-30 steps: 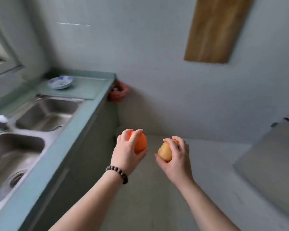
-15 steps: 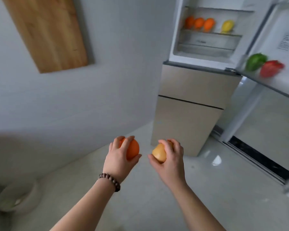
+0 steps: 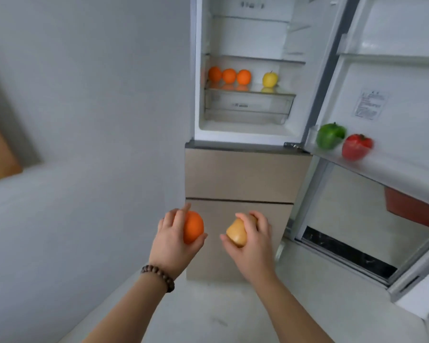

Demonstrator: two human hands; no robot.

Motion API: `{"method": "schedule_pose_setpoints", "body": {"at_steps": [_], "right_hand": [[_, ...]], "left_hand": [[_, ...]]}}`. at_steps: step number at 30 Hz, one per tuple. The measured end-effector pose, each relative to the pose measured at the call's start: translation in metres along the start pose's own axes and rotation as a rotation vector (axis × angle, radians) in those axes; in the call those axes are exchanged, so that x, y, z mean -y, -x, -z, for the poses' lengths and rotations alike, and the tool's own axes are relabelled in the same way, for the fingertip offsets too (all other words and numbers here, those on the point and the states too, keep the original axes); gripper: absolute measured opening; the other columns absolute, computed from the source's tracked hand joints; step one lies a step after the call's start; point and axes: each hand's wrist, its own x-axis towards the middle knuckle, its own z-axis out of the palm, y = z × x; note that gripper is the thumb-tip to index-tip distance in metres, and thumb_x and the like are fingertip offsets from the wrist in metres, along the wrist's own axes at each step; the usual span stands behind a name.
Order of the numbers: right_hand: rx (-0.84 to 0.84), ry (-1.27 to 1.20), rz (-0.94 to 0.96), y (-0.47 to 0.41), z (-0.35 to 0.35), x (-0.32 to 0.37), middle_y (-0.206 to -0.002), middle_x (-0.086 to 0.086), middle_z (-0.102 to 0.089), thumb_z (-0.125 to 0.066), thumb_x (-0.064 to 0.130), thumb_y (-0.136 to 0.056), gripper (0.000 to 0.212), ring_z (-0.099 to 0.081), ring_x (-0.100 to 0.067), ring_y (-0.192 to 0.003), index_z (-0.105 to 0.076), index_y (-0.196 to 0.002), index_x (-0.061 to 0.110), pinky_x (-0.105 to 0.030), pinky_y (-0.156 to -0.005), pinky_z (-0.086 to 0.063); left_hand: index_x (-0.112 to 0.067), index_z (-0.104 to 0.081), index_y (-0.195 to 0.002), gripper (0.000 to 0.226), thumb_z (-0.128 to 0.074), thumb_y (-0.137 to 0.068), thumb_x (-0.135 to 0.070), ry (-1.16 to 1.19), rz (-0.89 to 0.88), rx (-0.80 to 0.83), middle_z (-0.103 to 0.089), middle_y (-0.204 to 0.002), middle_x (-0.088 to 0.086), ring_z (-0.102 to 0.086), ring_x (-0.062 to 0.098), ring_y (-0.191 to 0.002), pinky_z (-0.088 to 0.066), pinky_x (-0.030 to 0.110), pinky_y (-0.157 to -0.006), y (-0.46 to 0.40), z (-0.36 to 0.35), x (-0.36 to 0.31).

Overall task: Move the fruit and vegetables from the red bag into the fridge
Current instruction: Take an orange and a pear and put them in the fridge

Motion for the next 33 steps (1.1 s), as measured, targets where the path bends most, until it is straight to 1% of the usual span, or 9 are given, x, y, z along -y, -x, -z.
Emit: {"method": "schedule_pose_setpoints", "body": {"at_steps": [5,10,15,19,23,26,28,31,33], "right_hand": [[-0.083,0.029,-0.01,-0.097,-0.019,-0.011,-0.133,-0.007,-0.038,-0.073,0.048,-0.067,0.056,-0.039,-0.026,-0.121,-0.058,-0.117,0.026,-0.033,-0.093,-0.043],[-0.131,0.071,-0.009,-0.167,-0.038,-0.035,-0.128,-0.008,-0.04,-0.076,0.046,-0.067,0.058,-0.041,-0.026,-0.116,-0.058,-0.117,0.024,-0.034,-0.089,-0.043],[-0.164,0.056,-0.002,-0.243,-0.061,-0.071,-0.13,-0.004,-0.039,-0.076,0.045,-0.067,0.058,-0.043,-0.025,-0.115,-0.056,-0.118,0.024,-0.028,-0.088,-0.039],[-0.209,0.031,0.032,-0.317,-0.078,-0.11,-0.126,-0.005,-0.041,-0.072,0.049,-0.065,0.058,-0.045,-0.027,-0.112,-0.057,-0.115,0.023,-0.027,-0.089,-0.037],[-0.206,0.048,0.056,-0.394,-0.087,-0.147,-0.129,-0.004,-0.039,-0.079,0.039,-0.067,0.056,-0.04,-0.023,-0.115,-0.056,-0.116,0.024,-0.027,-0.087,-0.034],[-0.211,0.044,0.053,-0.445,-0.086,-0.172,-0.129,-0.003,-0.037,-0.077,0.04,-0.068,0.056,-0.038,-0.022,-0.116,-0.054,-0.117,0.025,-0.027,-0.087,-0.035],[-0.22,0.041,0.045,-0.479,-0.085,-0.187,-0.131,-0.002,-0.035,-0.076,0.04,-0.069,0.056,-0.036,-0.022,-0.118,-0.053,-0.118,0.026,-0.026,-0.087,-0.034],[-0.228,0.032,0.032,-0.511,-0.09,-0.204,-0.132,-0.001,-0.034,-0.077,0.039,-0.069,0.057,-0.035,-0.022,-0.119,-0.052,-0.119,0.028,-0.027,-0.086,-0.034],[-0.229,0.014,0.031,-0.522,-0.096,-0.213,-0.132,-0.001,-0.034,-0.078,0.038,-0.067,0.057,-0.037,-0.023,-0.118,-0.052,-0.117,0.03,-0.027,-0.085,-0.035]], "left_hand": [[-0.016,-0.037,-0.131,0.074,-0.075,-0.072,-0.04,0.047,-0.058,-0.032,-0.048,-0.129,0.001,-0.043,0.023,-0.12,-0.046,0.037,-0.091,-0.112,-0.006,-0.004],[-0.022,-0.041,-0.127,0.07,-0.076,-0.07,-0.041,0.073,-0.181,-0.021,-0.042,-0.127,-0.002,-0.049,0.02,-0.111,-0.047,0.029,-0.087,-0.205,-0.03,-0.009],[-0.028,-0.04,-0.134,0.074,-0.076,-0.07,-0.039,0.108,-0.253,-0.09,-0.034,-0.127,-0.001,-0.047,0.019,-0.111,-0.043,0.024,-0.088,-0.291,-0.063,-0.017],[-0.022,-0.03,-0.14,0.087,-0.079,-0.069,-0.037,0.165,-0.259,-0.12,-0.038,-0.132,-0.003,-0.043,0.013,-0.118,-0.038,0.022,-0.092,-0.363,-0.094,-0.029],[-0.016,-0.036,-0.135,0.082,-0.081,-0.068,-0.033,0.208,-0.284,-0.147,-0.042,-0.133,-0.001,-0.043,0.011,-0.119,-0.03,0.007,-0.09,-0.446,-0.129,-0.053],[-0.015,-0.043,-0.131,0.077,-0.083,-0.066,-0.026,0.232,-0.326,-0.173,-0.039,-0.125,0.001,-0.042,0.006,-0.105,-0.021,-0.008,-0.085,-0.509,-0.153,-0.079],[-0.018,-0.043,-0.131,0.079,-0.083,-0.064,-0.03,0.254,-0.307,-0.19,-0.04,-0.12,0.0,-0.041,0.007,-0.103,-0.025,-0.003,-0.085,-0.554,-0.169,-0.095],[-0.018,-0.041,-0.135,0.084,-0.082,-0.064,-0.038,0.19,-0.277,-0.179,-0.049,-0.124,0.004,-0.043,0.021,-0.117,-0.035,0.022,-0.095,-0.615,-0.193,-0.107],[-0.015,-0.034,-0.14,0.093,-0.083,-0.063,-0.038,0.197,-0.214,-0.119,-0.049,-0.132,0.006,-0.044,0.024,-0.122,-0.037,0.032,-0.101,-0.651,-0.205,-0.113]]}}
